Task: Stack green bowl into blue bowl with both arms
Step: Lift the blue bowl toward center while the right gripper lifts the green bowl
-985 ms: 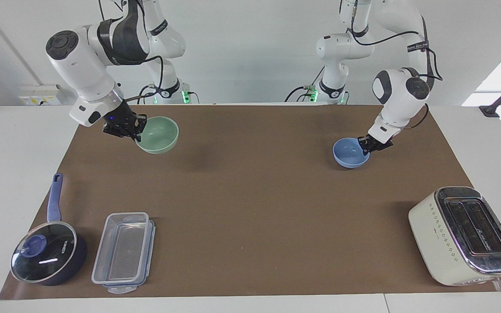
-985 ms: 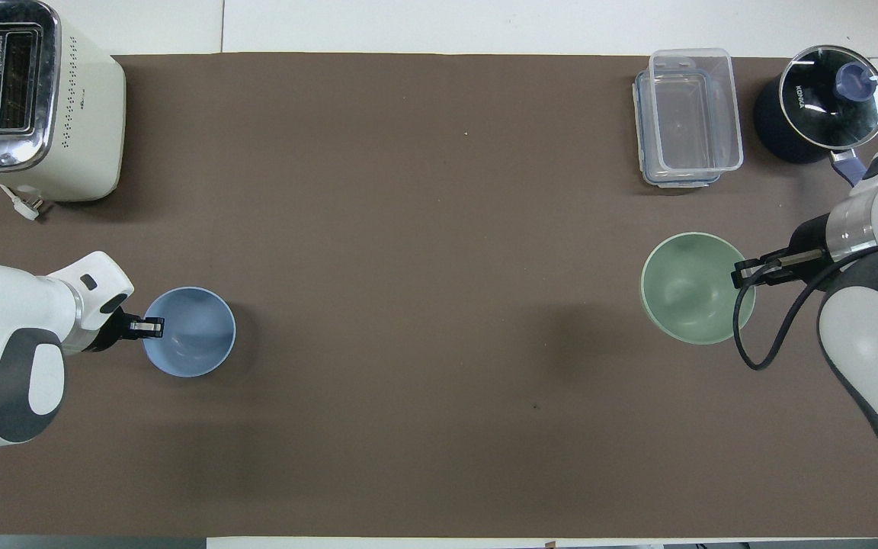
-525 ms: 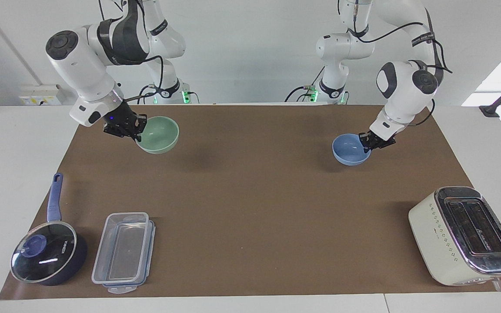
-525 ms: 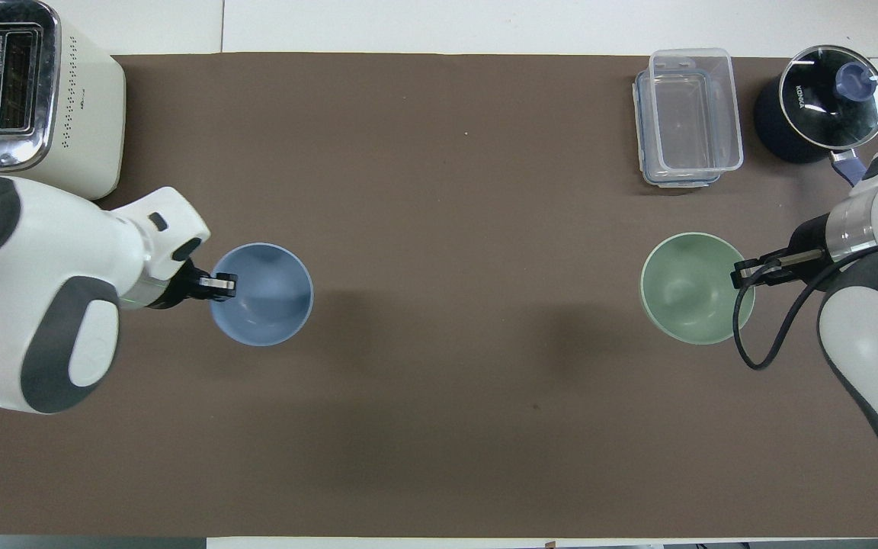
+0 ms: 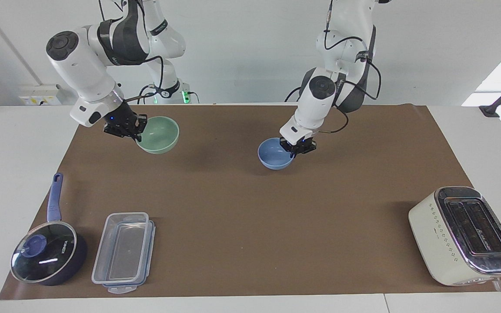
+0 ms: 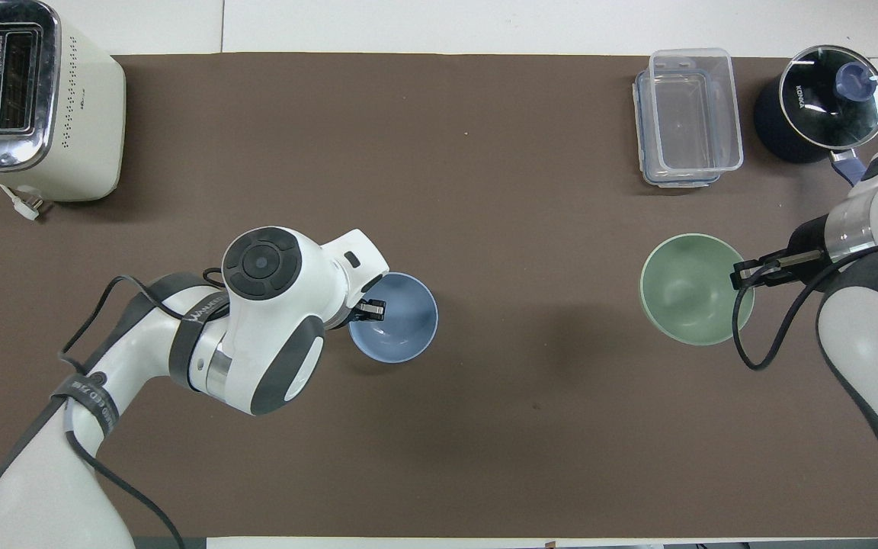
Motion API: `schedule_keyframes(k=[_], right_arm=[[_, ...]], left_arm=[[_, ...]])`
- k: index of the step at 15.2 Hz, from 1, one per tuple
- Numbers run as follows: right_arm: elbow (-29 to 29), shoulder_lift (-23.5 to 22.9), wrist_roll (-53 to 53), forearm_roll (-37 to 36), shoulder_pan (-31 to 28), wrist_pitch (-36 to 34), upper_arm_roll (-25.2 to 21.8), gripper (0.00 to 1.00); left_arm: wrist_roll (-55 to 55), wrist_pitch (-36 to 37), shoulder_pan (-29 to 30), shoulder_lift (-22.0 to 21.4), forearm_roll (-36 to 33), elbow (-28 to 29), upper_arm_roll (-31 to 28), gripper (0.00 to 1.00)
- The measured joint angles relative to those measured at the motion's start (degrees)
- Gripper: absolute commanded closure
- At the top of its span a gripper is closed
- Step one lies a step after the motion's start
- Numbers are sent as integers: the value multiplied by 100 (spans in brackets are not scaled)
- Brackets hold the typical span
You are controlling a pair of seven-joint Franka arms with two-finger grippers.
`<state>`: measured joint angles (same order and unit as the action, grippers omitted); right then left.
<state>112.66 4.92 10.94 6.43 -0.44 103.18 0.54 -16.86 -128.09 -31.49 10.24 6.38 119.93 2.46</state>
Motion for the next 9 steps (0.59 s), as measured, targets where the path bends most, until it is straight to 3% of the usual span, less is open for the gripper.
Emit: schedule_keyframes(k=[5, 6, 7, 9], right_arm=[[22, 0, 0, 0, 0, -3, -2, 100], [31, 0, 0, 0, 0, -3, -3, 100], [35, 0, 0, 0, 0, -3, -3, 100], [38, 0, 0, 0, 0, -3, -3, 100]], left_arm=[[312, -39, -34, 145, 224, -55, -69, 100], [353, -41, -34, 150, 248, -55, -77, 61], [368, -41, -34, 151, 255, -55, -79, 1], [381, -40, -41, 189, 255, -43, -71, 0]])
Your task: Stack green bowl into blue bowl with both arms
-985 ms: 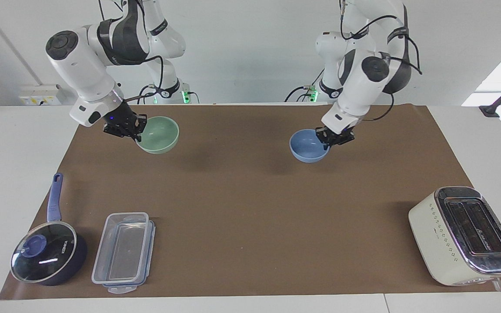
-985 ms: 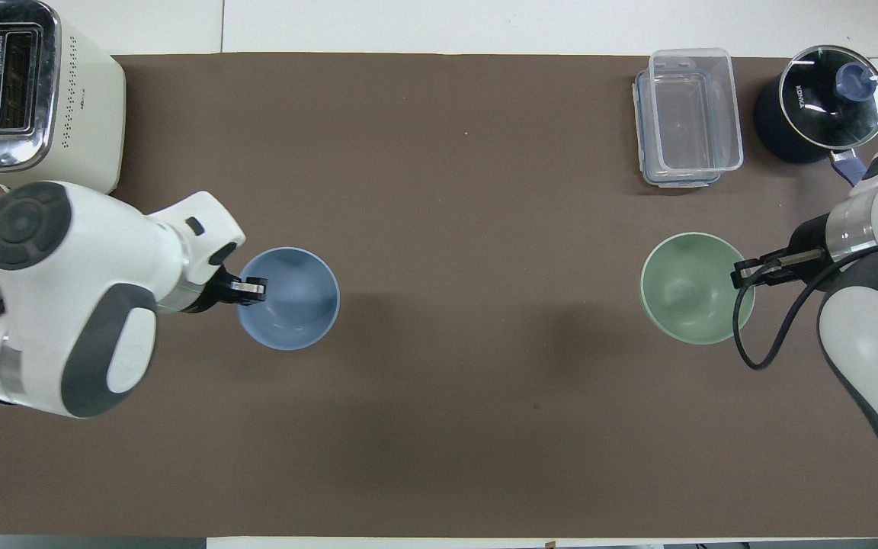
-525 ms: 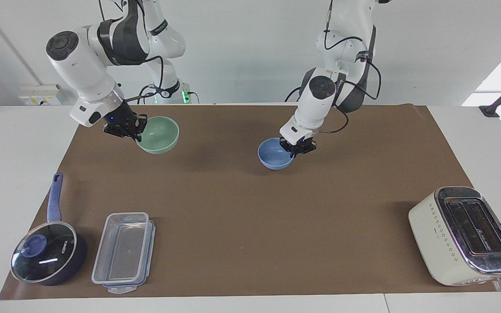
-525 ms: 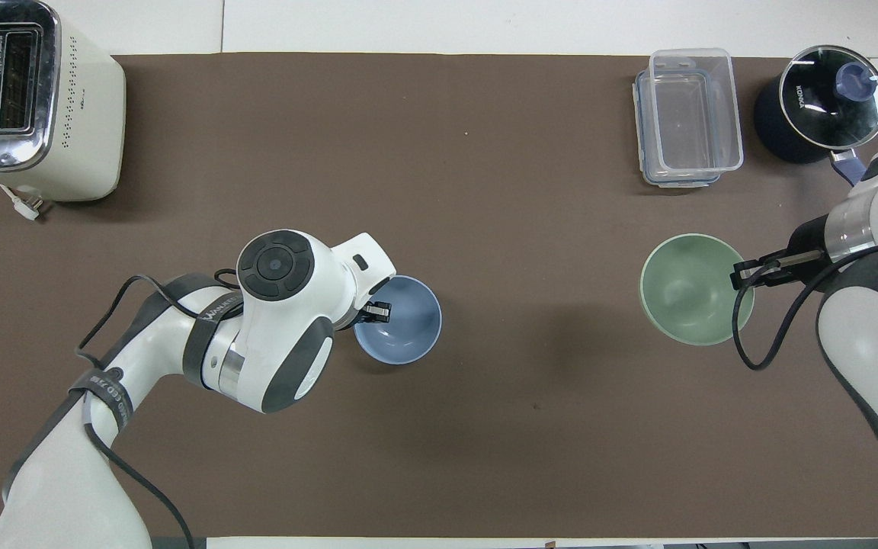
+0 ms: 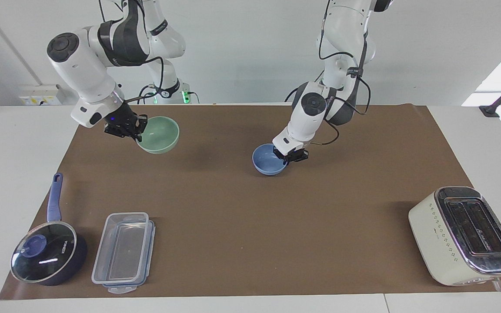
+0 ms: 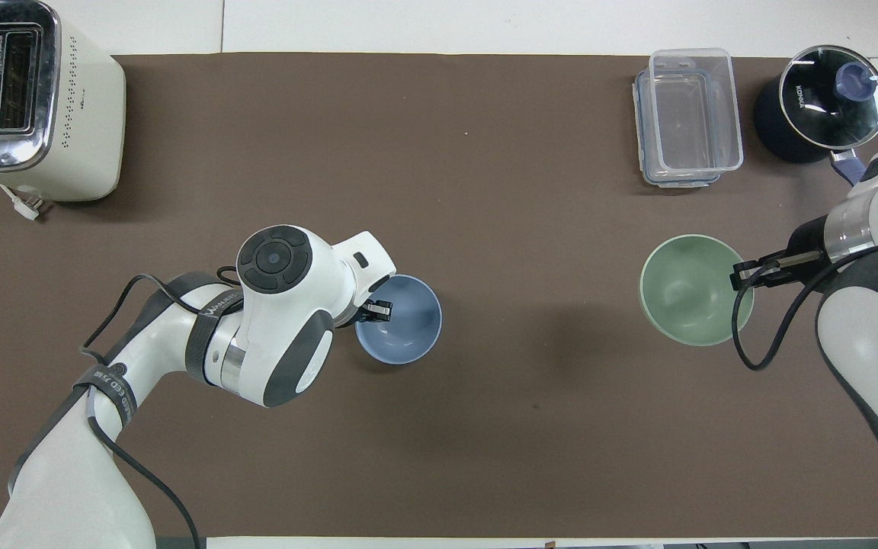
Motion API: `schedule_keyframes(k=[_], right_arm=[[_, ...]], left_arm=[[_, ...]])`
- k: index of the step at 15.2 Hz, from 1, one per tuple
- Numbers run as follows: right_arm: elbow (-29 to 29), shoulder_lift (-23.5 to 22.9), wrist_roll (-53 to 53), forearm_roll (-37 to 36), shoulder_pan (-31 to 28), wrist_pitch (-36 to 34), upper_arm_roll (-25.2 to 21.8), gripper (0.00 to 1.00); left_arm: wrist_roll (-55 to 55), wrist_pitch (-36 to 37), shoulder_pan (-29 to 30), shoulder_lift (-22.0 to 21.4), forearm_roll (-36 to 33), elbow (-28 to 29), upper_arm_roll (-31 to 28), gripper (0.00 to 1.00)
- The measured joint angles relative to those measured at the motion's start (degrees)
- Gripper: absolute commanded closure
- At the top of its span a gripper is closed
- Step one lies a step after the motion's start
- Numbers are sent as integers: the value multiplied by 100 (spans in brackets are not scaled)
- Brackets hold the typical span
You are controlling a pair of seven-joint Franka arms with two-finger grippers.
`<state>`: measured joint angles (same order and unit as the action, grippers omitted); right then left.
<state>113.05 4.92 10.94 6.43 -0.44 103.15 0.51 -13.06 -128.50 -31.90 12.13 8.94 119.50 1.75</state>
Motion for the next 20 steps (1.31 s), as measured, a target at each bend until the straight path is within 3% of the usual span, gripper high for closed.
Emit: schedule_keyframes(k=[5, 10, 15, 20], right_arm=[[-1, 1, -361, 9, 89, 20, 29, 100], [21, -43, -2313, 17, 1274, 671, 115, 100], [113, -485, -3842, 20, 2378, 1724, 140, 100], [201, -1107, -4923, 23, 3213, 2657, 142, 100]], left_arm=[[0, 179, -10, -48, 4, -48, 27, 0], [-5, 1113, 111, -874, 310, -312, -70, 0], [649, 2487, 1411, -1930, 310, -572, -144, 0], [1635, 2937, 2690, -2182, -101, -633, -180, 0]])
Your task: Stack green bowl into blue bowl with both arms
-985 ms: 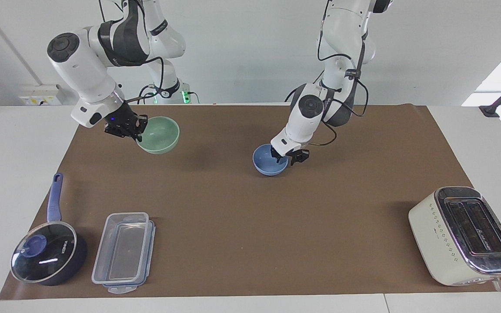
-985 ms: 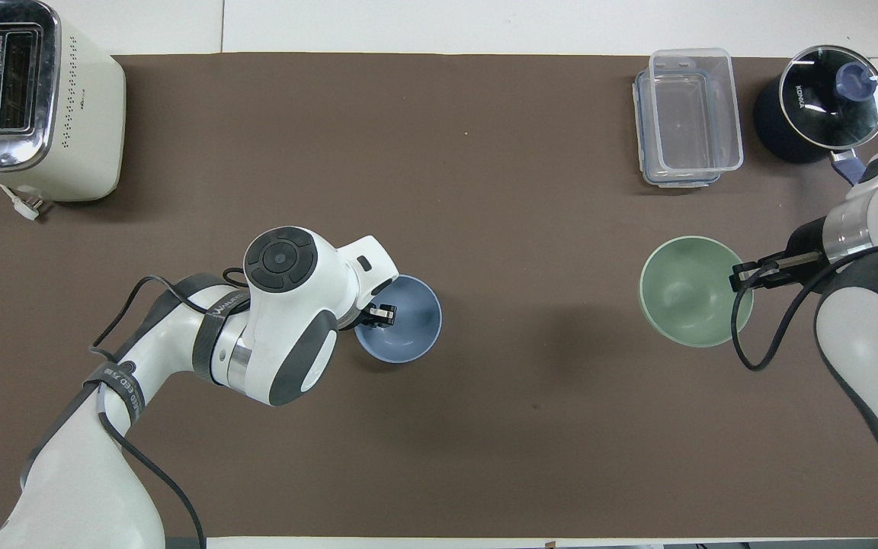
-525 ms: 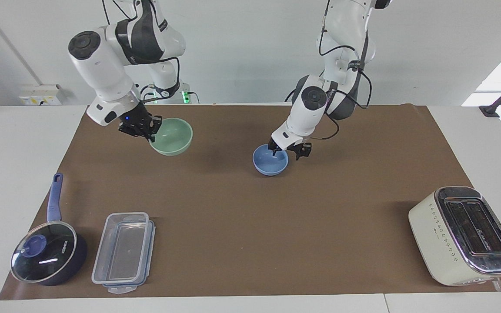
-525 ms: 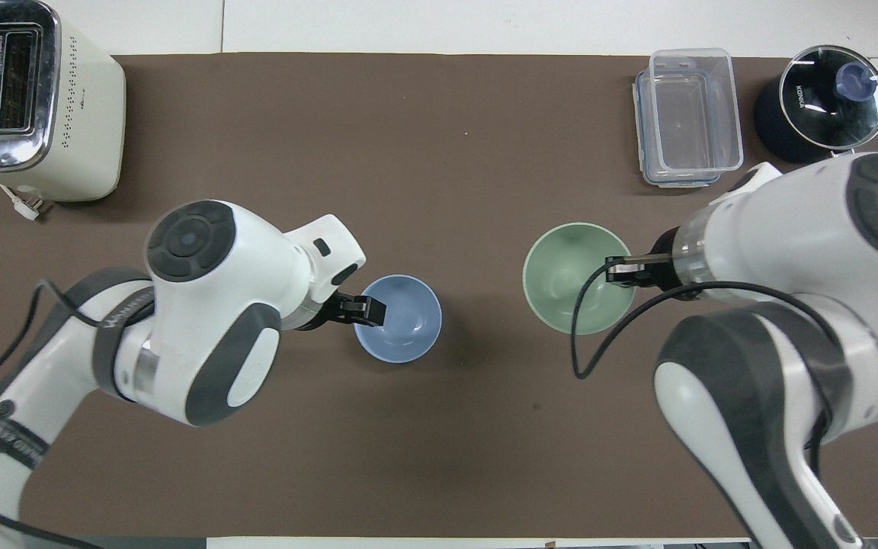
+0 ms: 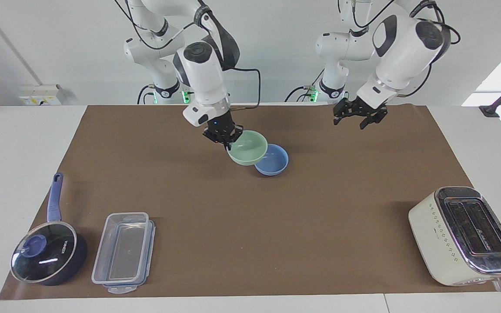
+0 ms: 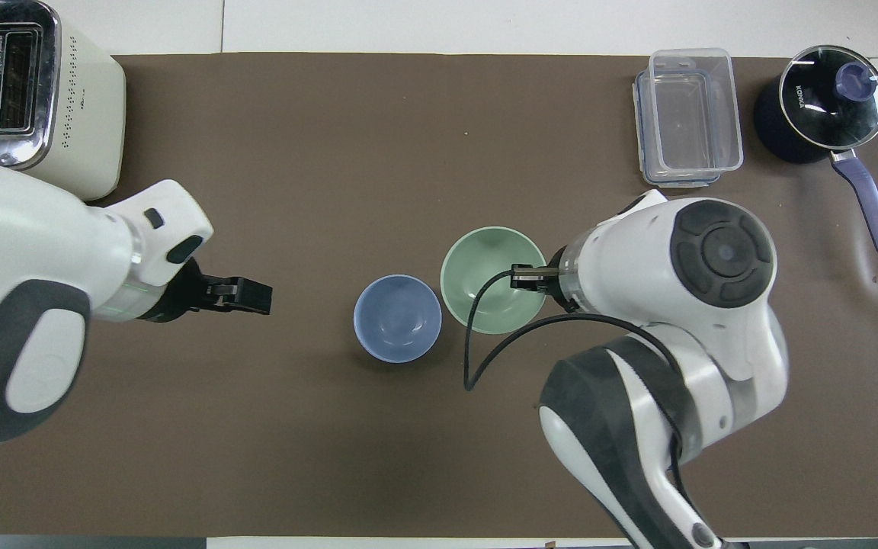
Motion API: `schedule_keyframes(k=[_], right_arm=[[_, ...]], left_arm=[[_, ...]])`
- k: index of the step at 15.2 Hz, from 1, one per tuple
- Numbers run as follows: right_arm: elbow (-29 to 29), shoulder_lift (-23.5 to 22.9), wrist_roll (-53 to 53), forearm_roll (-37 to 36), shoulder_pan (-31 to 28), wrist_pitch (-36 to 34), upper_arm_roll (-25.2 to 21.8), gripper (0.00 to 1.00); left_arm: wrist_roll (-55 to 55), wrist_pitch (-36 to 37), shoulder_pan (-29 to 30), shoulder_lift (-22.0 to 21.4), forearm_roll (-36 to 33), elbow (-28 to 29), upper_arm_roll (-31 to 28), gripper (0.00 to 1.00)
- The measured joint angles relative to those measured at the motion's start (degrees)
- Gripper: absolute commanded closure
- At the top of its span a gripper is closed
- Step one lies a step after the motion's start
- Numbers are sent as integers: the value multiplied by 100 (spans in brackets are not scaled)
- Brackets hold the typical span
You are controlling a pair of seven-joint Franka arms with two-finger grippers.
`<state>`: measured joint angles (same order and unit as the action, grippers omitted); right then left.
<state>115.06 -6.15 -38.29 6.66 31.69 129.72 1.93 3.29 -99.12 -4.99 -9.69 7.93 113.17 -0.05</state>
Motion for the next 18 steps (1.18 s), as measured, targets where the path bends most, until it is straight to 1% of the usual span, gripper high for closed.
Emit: schedule_keyframes(k=[2, 4, 8, 10, 13, 14, 16, 18], right_arm=[[177, -42, -29, 2, 152, 212, -6, 100], [298, -99, -191, 2, 341, 343, -5, 100], [335, -284, -511, 2, 598, 431, -7, 100], [335, -357, -557, 2, 660, 488, -5, 100], [334, -378, -557, 2, 656, 529, -31, 100], [333, -378, -557, 2, 649, 531, -33, 100], [322, -378, -557, 2, 618, 538, -44, 100], [282, -381, -557, 2, 576, 550, -70, 100]], left_arm=[[39, 3, 98, 3, -340, -104, -1, 0], [17, 41, 96, 12, -470, -296, 32, 0], [-145, 165, 82, 76, -796, -663, 79, 0], [-317, 630, 77, 156, -847, -1071, 119, 0], [-504, 1773, 70, 471, -849, -2106, 192, 0], [-532, 1940, 65, 584, -848, -2360, 214, 0], [-559, 1925, 65, 751, -848, -2553, 217, 0], [-563, 1797, 74, 890, -848, -2537, 204, 0]])
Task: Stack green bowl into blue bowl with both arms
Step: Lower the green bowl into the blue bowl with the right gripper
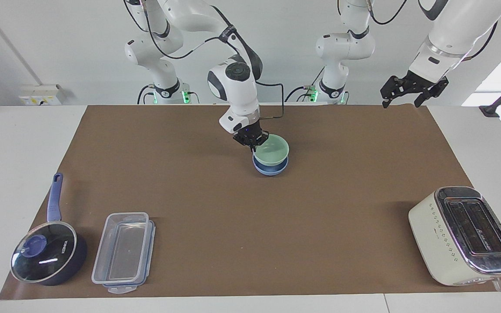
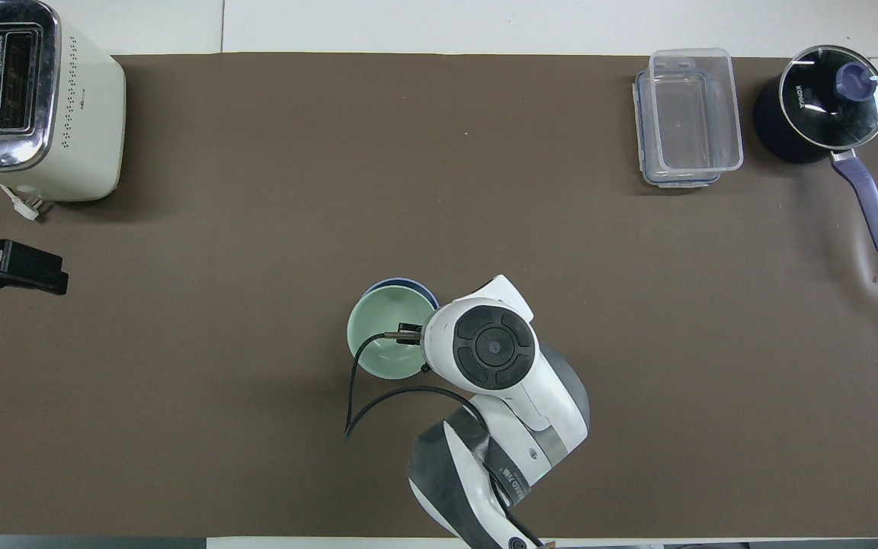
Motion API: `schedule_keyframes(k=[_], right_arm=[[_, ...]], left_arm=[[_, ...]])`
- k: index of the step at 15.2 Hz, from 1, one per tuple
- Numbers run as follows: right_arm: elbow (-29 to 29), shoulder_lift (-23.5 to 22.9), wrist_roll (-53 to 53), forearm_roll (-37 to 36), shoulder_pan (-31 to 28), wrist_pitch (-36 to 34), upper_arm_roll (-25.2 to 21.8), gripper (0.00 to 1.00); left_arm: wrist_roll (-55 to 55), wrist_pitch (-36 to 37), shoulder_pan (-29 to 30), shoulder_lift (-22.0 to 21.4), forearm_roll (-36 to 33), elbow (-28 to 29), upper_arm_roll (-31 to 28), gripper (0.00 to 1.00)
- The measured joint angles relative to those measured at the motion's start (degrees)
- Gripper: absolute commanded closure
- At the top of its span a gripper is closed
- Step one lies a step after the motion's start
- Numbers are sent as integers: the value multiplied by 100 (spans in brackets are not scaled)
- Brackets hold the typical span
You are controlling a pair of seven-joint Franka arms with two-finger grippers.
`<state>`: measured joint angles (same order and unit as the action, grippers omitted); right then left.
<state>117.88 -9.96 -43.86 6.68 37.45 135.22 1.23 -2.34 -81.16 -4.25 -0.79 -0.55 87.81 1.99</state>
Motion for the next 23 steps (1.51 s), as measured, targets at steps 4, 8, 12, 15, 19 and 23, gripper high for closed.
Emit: schedule_keyframes(k=[4, 8, 12, 15, 19, 23], right_arm=[[-44, -32, 0, 0, -52, 157, -14, 100], [-56, -136, 0, 0, -48, 376, -9, 100], [-109, -227, 0, 0, -50, 380, -9, 99], [-112, -228, 0, 0, -51, 380, -10, 30], [-143, -229, -1, 1, -51, 284, -10, 0], [-626, -164, -2, 1, -67, -625, -48, 0]], left_arm=[[-17, -231, 15, 177, 0, 66, -17, 0], [-17, -319, 13, 189, 52, 117, -15, 0], [-17, -322, 12, 185, 93, 182, -14, 0], [-20, -322, 13, 175, 94, 207, -15, 0], [-22, -300, 18, 155, 94, 233, -16, 0], [-22, -292, 29, 130, 94, 259, -16, 0]])
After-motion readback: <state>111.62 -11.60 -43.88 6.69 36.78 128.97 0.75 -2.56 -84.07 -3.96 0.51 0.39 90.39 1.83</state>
